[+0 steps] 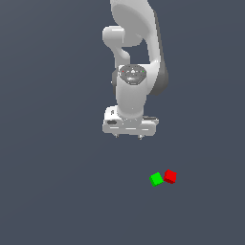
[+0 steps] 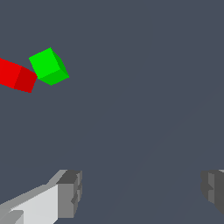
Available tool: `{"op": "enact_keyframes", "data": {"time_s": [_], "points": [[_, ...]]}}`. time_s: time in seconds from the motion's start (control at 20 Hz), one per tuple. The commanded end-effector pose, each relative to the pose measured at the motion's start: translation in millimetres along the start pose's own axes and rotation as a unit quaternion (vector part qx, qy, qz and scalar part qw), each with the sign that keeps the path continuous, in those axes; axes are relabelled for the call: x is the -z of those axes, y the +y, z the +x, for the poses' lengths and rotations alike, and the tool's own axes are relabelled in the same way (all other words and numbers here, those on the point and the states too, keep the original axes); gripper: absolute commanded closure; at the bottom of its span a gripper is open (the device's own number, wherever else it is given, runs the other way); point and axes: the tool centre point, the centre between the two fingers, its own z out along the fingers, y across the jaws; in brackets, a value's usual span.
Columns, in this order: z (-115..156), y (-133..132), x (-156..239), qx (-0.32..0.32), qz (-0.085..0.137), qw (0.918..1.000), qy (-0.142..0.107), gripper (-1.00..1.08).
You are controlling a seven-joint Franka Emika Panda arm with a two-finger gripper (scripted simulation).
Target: Stack the red cube on top of the green cube.
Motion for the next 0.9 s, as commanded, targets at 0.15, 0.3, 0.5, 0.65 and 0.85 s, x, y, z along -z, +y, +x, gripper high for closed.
{"op": "enact_keyframes", "data": {"time_s": [0.15, 0.3, 0.5, 0.65, 0.85], "points": [[11, -35, -14, -0.028, 0.0, 0.9996, -0.002, -0.92], [20, -56, -23, -0.046, -0.001, 0.9989, -0.002, -0.92], [33, -84, -36, -0.071, -0.001, 0.9975, -0.004, -0.92], [43, -104, -45, -0.088, -0.001, 0.9961, -0.005, -0.92], [56, -126, -55, -0.107, -0.001, 0.9942, -0.006, -0.92]]}}
